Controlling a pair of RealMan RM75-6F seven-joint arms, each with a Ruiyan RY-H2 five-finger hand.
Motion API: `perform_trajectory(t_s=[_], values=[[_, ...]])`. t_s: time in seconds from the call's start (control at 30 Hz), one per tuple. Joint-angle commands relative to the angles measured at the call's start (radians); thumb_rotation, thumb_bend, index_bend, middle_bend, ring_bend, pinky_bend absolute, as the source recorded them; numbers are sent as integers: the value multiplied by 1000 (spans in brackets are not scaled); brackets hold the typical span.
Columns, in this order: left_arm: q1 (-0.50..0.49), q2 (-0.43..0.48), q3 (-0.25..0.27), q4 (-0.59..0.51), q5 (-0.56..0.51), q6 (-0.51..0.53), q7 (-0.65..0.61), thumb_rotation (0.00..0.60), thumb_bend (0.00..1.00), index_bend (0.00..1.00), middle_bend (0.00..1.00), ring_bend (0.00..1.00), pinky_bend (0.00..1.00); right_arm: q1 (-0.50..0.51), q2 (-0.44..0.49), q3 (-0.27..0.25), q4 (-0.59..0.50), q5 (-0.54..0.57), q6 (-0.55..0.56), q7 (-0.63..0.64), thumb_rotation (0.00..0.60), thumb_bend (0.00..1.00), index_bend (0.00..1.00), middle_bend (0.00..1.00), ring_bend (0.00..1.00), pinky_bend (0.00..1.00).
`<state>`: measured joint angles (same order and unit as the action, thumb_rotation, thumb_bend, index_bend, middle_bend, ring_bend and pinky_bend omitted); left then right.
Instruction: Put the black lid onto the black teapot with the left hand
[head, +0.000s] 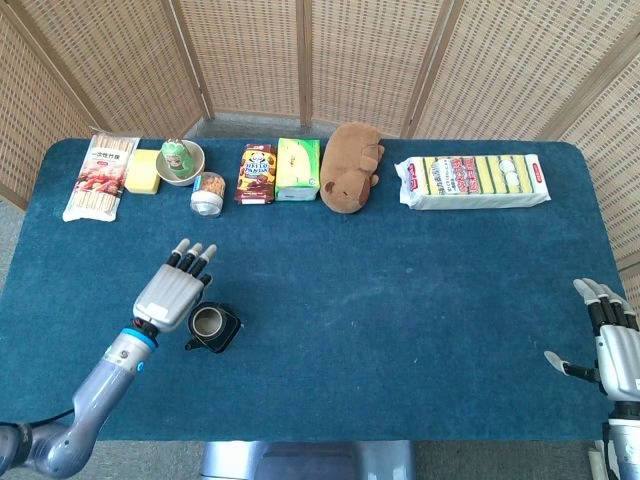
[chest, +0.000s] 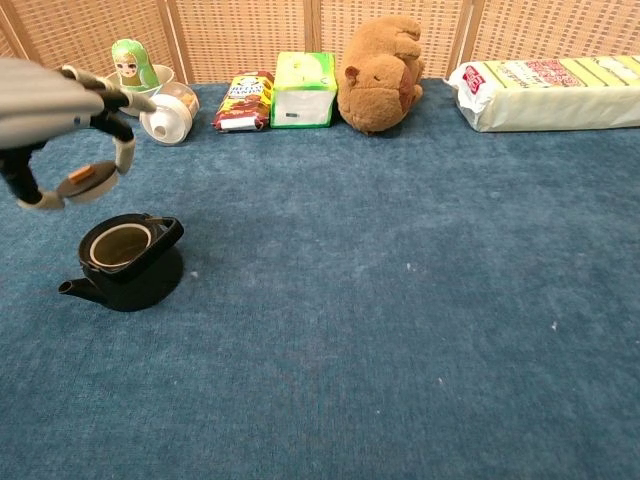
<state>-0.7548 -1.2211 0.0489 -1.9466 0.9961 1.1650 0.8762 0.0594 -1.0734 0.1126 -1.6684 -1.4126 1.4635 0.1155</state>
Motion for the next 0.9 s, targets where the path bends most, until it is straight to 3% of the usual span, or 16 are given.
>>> perform_trajectory(t_s=[0.03, 0.33, 0.9], values=[[15, -5, 22, -20, 29, 17, 26, 600, 246, 430, 0, 0, 0, -1, 2, 0, -1, -2, 2, 4, 600, 124, 69, 68, 71, 0], [22, -45, 42, -35, 40, 25, 97, 600, 247, 430, 0, 0, 0, -4, 9, 1, -6, -4, 8, 13, 600, 124, 70, 68, 71, 0], [8, -138, 24, -8, -30, 25, 191, 600, 246, 430, 0, 0, 0, -5, 15, 3, -8, -2, 8, 23, 600, 124, 70, 68, 71, 0]])
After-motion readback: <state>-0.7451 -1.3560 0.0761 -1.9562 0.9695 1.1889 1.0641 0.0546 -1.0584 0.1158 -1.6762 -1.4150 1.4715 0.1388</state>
